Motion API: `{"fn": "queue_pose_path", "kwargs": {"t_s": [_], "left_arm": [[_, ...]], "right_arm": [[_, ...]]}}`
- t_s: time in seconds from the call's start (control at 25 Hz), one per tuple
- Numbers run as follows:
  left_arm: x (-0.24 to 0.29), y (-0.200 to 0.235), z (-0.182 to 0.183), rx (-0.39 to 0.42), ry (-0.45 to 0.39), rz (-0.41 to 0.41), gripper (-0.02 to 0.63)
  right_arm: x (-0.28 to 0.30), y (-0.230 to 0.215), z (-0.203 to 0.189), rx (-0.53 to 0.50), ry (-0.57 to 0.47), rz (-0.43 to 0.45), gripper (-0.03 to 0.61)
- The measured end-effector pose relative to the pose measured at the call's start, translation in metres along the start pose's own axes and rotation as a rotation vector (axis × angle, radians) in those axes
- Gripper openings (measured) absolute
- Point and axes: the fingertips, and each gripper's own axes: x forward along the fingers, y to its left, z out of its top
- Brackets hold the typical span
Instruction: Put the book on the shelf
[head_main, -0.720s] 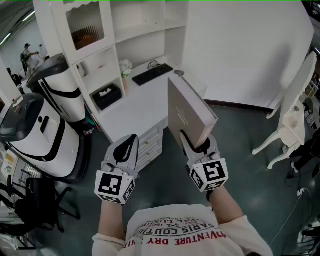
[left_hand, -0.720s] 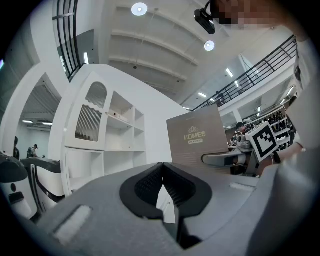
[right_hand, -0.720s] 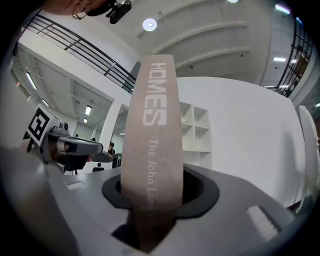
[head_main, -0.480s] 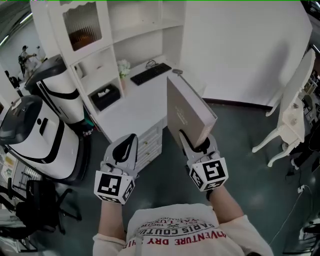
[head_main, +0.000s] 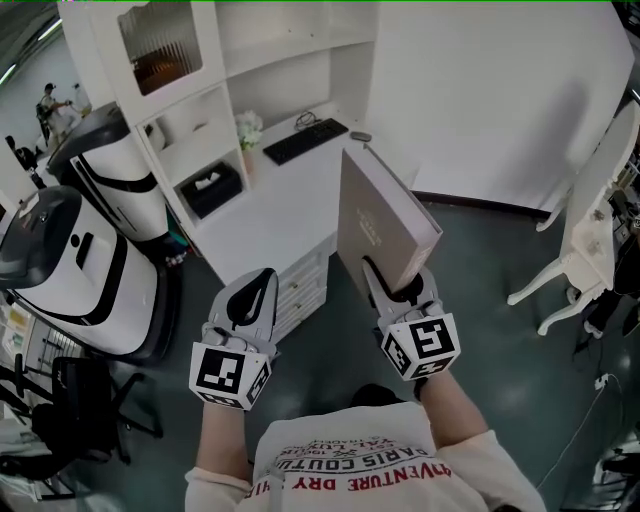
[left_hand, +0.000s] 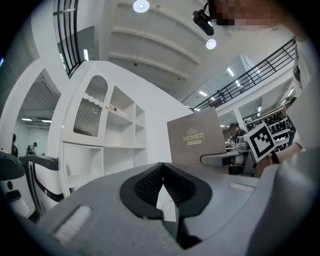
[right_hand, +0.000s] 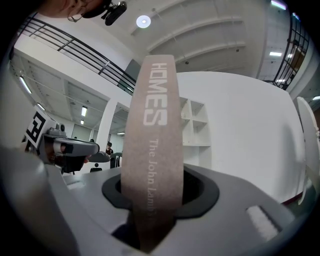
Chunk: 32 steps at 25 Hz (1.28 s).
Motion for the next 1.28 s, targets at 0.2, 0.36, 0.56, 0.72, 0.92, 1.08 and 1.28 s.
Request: {"fn": "queue_pose_path", "kwargs": {"t_s": [0.2, 0.36, 0.56, 0.72, 0.92, 1.08, 1.28], "left_arm": [[0.028, 0.018, -0.011, 0.011, 0.020, 0.043, 0.005], [0.066, 0.031, -0.015, 0.034, 0.018, 0.100, 0.005], [0.137, 0.048, -0.019, 0.040, 0.025, 0.218, 0.005], [0.205, 0.059, -0.021, 0.028, 0.031, 0.299, 0.005], [0.276, 0.071, -0.016, 0.032, 0.020, 0.387, 0.005], [0.307, 0.080, -0.017, 0.031, 0.024, 0.472, 0.005], [0.322, 0.098, -0.010, 0.057, 0.028, 0.567, 0.005]], "right_arm": [[0.039, -0.023, -0.006, 0.025, -0.011, 0.042, 0.173], [0.083, -0.053, -0.012, 0.022, -0.026, 0.102, 0.173], [0.157, -0.104, -0.018, 0.030, -0.036, 0.227, 0.173], [0.221, -0.147, -0.025, 0.033, -0.009, 0.332, 0.173], [0.285, -0.188, -0.028, 0.025, 0.004, 0.447, 0.173], [0.326, -0.208, -0.025, 0.015, 0.004, 0.521, 0.173], [0.369, -0.209, -0.009, -0.005, -0.014, 0.603, 0.173]]}}
